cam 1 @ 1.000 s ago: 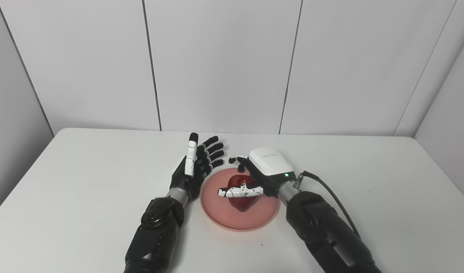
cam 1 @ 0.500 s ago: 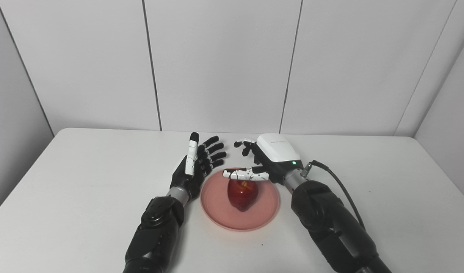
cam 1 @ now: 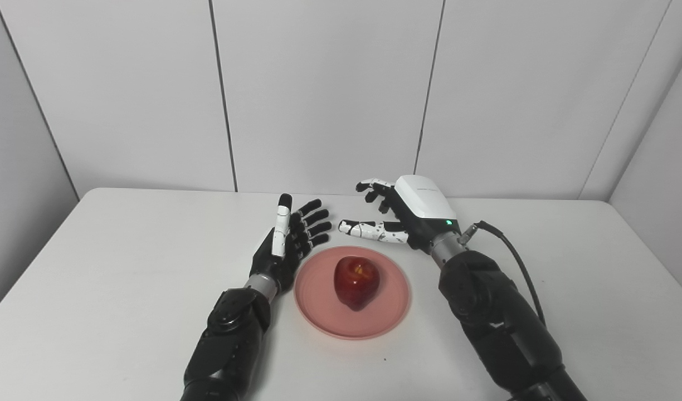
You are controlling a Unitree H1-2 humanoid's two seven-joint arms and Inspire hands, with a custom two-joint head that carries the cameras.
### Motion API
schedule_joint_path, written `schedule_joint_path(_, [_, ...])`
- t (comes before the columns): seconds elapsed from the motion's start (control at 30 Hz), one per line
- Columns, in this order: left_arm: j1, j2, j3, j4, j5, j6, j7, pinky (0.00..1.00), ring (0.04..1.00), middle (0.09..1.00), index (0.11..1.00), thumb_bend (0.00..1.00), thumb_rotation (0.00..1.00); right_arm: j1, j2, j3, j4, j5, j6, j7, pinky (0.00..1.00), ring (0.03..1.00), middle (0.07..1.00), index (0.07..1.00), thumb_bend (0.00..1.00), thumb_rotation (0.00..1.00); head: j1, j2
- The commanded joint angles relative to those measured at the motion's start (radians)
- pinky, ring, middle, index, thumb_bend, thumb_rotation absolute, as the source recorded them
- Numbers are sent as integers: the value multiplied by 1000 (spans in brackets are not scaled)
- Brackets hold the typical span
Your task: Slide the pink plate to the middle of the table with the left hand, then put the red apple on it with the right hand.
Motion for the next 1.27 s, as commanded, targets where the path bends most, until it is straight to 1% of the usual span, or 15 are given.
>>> schedule_joint_path(0.0, [7,-5,-2,-2,25,-8,46,892,865,890,852,917,1000,-35,50,-82,-21,127,50,-4,539,671,740,799,999,1000,1,1])
schedule_joint_path(0.03, [8,-8,-2,-5,29,-14,56,911,883,903,862,912,1000,-30,65,-109,-12,167,58,-5,471,601,727,812,992,1000,1,1])
schedule_joint_path(0.07, [8,-12,0,-6,33,-20,67,920,893,910,866,907,1000,-27,79,-132,-5,197,76,-3,457,586,722,818,990,1000,1,1])
schedule_joint_path(0.1, [9,-16,1,-7,40,-29,80,931,904,920,873,902,1000,-24,93,-160,2,234,92,-4,555,683,767,836,971,1000,1,1])
schedule_joint_path(0.17, [9,-21,1,-7,50,-46,99,945,913,929,886,900,1000,-17,117,-205,11,297,125,-11,657,761,805,852,947,1000,1,1])
schedule_joint_path(0.23, [10,-23,0,-9,64,-62,119,969,925,938,903,913,1000,-15,132,-240,32,345,133,-27,749,816,838,867,932,1000,4,1])
schedule_joint_path(0.33, [9,-26,-4,-6,86,-101,147,994,948,952,917,929,1000,-11,150,-286,61,417,140,-49,807,852,870,878,976,1000,5,1])
schedule_joint_path(0.4, [9,-28,-12,1,114,-140,176,999,973,964,916,910,1000,-6,167,-323,75,473,146,-68,843,882,890,880,996,1000,4,-1])
schedule_joint_path(0.53, [6,-34,-25,11,161,-188,230,1000,998,994,926,880,1000,6,176,-344,106,526,107,-104,890,915,918,910,988,1000,4,-1])
schedule_joint_path(0.7, [11,-43,-29,-6,189,-175,274,1000,1000,1000,967,916,995,25,182,-343,158,568,34,-152,968,939,909,910,988,1000,9,4])
schedule_joint_path(0.87, [17,-42,-29,-32,182,-146,273,1000,1000,1000,974,887,998,45,168,-310,217,560,-59,-189,1000,953,903,902,931,1000,17,5])
schedule_joint_path(1.0, [30,-22,-40,-79,175,-64,237,1000,1000,1000,969,838,1000,71,178,-315,303,576,-198,-243,1000,996,938,912,902,1000,23,11])
schedule_joint_path(1.1, [35,-16,-36,-90,163,-52,222,1000,1000,1000,967,808,1000,79,183,-318,351,593,-272,-261,1000,994,939,916,902,1000,22,13])
schedule_joint_path(1.17, [36,-13,-34,-97,164,-37,224,1000,1000,1000,965,793,1000,85,189,-329,392,625,-342,-258,1000,989,938,924,887,1000,20,13])
schedule_joint_path(1.23, [37,-10,-31,-106,166,-11,227,1000,1000,1000,971,775,1000,90,188,-329,441,634,-427,-265,1000,997,947,947,918,1000,18,12])
